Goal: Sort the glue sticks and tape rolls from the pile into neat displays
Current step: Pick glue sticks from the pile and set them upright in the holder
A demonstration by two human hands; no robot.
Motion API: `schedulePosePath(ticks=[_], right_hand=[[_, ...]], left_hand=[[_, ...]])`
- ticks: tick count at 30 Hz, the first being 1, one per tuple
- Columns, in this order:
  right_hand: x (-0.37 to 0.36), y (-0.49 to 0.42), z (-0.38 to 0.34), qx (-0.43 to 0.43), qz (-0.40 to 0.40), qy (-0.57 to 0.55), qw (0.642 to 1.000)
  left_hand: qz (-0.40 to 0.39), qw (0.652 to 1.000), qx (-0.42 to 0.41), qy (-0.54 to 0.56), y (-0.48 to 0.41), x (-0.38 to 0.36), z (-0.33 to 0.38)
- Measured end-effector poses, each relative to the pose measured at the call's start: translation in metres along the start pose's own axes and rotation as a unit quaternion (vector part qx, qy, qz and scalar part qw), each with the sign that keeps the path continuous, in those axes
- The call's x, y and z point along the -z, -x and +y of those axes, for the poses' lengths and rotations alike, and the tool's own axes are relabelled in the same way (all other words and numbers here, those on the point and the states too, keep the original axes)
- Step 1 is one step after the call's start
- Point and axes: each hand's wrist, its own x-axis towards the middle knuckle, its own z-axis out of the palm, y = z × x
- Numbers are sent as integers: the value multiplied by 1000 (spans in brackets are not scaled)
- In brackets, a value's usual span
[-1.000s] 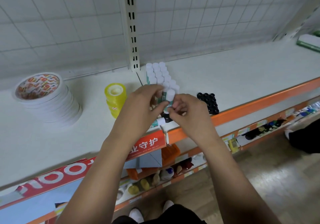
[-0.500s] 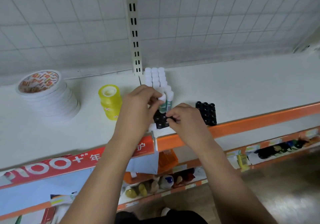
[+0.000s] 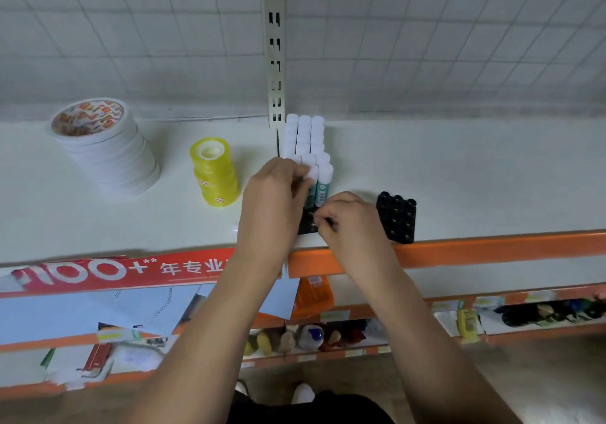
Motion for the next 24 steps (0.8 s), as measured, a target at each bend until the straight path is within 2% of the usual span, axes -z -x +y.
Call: schedulePosePath(ticks=[5,8,12,15,17,20,24], right_hand=[[1,-2,2,6,-7,-1,1000],[2,-2,3,7,-5,-13,1000],[3,0,4,8,4,4,1000],[2,2,1,9,17,0,1000],[-1,3,-4,11,17,-9,1000],[-6,6,-11,15,3,-3,1000],[-9,7,-15,22,-7,12,1000]], left_hand=[[24,1000,12,-1,7,0,5],[5,999,35,-16,5,8,8],[-72,992,80,-65,7,30,-3],[-200,967,51,-151,13,49,-14],[-243,952,45,-181,16,54,-16],[-263,945,41,-190,17,54,-15],[-251,951,30,-178,15,53,-14]])
